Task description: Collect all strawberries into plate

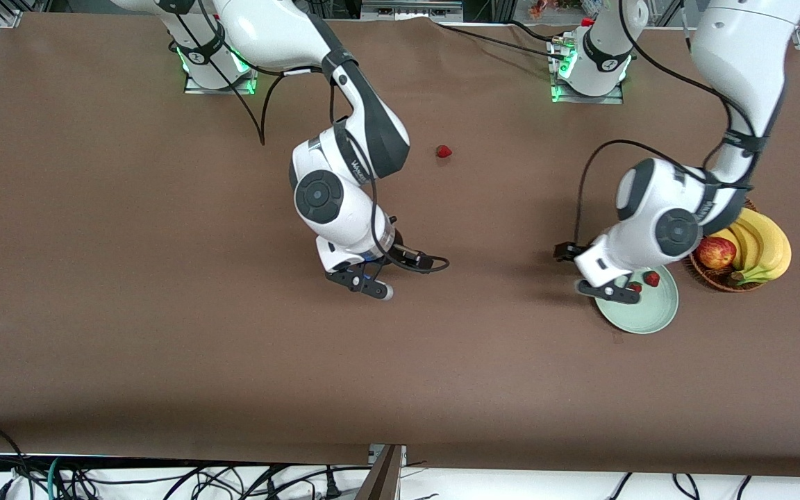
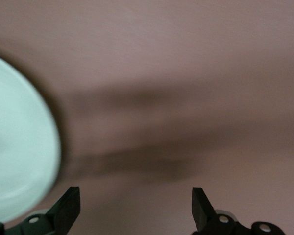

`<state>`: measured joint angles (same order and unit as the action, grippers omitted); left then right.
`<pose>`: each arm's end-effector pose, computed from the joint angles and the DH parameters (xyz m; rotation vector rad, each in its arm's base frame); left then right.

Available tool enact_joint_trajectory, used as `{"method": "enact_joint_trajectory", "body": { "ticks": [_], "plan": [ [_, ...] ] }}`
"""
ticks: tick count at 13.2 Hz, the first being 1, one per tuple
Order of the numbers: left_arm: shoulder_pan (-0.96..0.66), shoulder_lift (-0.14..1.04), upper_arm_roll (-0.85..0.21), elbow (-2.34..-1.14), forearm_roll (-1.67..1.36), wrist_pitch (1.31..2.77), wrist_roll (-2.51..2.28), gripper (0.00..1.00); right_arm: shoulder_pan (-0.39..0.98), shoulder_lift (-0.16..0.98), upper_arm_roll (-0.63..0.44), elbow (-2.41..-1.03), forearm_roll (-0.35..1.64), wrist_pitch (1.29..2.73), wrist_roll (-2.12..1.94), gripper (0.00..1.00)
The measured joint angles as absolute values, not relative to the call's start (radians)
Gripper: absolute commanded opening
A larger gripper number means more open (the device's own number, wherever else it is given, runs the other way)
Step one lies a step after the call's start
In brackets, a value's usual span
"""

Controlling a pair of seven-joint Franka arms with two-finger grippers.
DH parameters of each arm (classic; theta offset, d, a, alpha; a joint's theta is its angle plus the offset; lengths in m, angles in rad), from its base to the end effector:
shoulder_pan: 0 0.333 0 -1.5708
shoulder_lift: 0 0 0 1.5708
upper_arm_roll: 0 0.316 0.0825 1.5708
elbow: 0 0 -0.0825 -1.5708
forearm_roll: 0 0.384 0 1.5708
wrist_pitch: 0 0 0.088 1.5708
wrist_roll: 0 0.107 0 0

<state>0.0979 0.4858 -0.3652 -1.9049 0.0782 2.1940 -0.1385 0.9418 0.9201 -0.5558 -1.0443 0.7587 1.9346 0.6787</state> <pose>0.5924 -0.1499 0.2450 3.0441 -0.2360 -0.2773 0.6224 0.4734 0.3358 -2.8124 0.4686 0.1259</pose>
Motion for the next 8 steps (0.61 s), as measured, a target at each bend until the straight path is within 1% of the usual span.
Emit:
{"method": "enact_joint_trajectory", "body": {
  "ticks": [4,6,8],
  "plan": [
    [0.081,0.487,-0.482,-1.973,0.077,2.185,-0.268,1.0,0.864,0.908,-0.575,-1.045,0.756,1.832,0.452,0.99],
    [0.082,0.486,-0.549,-2.011,0.076,2.188,-0.345,1.0,0.848,0.905,-0.625,-1.056,0.747,1.759,0.347,0.99],
    [0.08,0.482,-0.633,-2.053,0.076,2.213,-0.467,1.0,0.845,0.901,-0.67,-1.108,0.726,1.716,0.264,0.99]
  ]
}}
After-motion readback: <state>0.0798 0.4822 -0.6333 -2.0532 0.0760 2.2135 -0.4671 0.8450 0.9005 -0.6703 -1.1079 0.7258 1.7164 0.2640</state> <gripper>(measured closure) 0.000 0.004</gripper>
